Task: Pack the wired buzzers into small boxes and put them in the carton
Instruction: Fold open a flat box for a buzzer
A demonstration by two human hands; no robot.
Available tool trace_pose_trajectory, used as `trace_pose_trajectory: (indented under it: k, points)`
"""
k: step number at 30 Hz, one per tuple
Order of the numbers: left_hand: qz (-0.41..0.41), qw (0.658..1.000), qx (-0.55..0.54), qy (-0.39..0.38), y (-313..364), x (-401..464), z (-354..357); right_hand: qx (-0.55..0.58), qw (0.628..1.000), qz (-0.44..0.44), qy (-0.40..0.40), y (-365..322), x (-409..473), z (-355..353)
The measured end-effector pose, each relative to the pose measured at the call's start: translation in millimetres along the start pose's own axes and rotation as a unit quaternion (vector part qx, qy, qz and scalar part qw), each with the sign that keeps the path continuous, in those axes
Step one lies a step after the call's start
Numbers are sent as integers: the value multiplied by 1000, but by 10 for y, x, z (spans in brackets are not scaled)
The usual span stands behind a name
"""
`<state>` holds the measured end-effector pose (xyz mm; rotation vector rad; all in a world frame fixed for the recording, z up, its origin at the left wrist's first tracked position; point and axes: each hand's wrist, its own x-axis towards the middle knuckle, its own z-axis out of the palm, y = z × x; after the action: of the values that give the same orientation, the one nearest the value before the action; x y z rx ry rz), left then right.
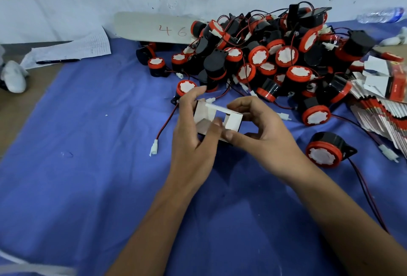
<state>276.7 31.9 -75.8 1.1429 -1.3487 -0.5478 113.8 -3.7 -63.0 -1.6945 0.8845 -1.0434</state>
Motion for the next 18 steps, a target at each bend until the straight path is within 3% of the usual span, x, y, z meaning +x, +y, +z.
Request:
trace_pose_trajectory:
  k: [6, 10, 12, 18]
  points:
    - [-14, 998, 21, 56, 32, 19, 10, -39, 998, -15, -43, -8, -4, -6]
    - [-30, 995, 40, 82, 41, 32, -7, 19, 996, -10, -82, -15, -13, 4]
    - [-28, 996, 35, 71, 49, 36, -8, 50, 997, -6, -53, -25, -3, 19]
    - [-13, 998, 44, -42, 25, 13, 12, -25, 998, -10, 49, 66, 39, -1]
